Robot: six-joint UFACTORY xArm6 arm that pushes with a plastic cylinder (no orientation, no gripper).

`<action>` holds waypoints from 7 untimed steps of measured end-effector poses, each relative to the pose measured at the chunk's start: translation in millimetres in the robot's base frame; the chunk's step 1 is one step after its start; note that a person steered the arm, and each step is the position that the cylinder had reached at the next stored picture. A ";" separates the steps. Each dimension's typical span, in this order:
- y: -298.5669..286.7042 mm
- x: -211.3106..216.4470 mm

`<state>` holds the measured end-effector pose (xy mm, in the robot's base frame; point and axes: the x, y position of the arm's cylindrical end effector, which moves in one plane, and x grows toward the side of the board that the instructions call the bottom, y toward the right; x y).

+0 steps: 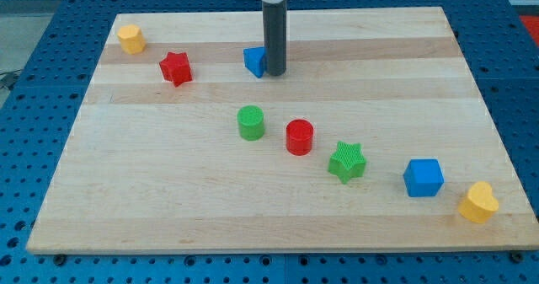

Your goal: Place your arm left to the yellow hexagon

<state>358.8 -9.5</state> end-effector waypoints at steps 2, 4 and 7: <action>-37.6 57.5; -115.0 73.2; -230.9 65.2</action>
<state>424.1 -240.3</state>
